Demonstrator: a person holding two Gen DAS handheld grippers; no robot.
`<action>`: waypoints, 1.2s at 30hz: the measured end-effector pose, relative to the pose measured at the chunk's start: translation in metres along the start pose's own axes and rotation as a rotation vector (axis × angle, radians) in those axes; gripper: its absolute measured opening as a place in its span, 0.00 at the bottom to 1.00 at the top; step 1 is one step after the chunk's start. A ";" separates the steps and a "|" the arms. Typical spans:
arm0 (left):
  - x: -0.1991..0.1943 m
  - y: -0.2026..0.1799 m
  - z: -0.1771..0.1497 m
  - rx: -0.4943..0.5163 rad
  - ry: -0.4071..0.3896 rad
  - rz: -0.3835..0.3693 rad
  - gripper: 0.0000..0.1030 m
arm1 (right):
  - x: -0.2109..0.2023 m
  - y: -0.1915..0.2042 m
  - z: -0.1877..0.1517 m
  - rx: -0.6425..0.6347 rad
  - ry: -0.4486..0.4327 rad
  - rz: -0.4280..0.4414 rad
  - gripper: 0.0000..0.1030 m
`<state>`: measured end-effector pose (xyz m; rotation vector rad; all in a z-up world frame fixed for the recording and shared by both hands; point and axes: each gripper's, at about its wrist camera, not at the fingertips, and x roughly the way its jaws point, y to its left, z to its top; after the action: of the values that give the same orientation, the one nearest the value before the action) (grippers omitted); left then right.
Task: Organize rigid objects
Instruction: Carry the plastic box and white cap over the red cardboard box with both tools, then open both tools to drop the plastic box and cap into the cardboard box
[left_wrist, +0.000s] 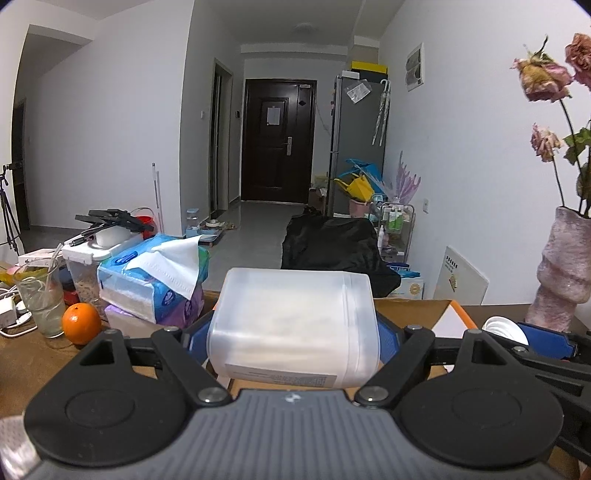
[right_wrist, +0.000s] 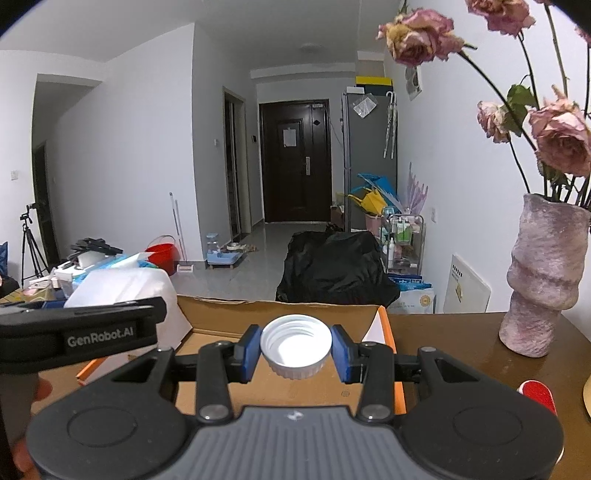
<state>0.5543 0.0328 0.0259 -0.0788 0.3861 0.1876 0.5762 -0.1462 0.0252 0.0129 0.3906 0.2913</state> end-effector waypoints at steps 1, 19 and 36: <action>0.004 -0.001 0.000 0.006 0.005 0.003 0.81 | 0.004 0.000 0.001 -0.002 0.005 -0.003 0.38; 0.068 0.006 -0.006 0.033 0.118 0.049 0.81 | 0.064 -0.009 -0.006 0.006 0.116 -0.037 0.38; 0.065 0.009 -0.004 0.033 0.119 0.092 1.00 | 0.064 -0.020 -0.008 0.049 0.120 -0.072 1.00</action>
<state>0.6104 0.0517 -0.0033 -0.0402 0.5122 0.2686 0.6352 -0.1472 -0.0070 0.0293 0.5164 0.2117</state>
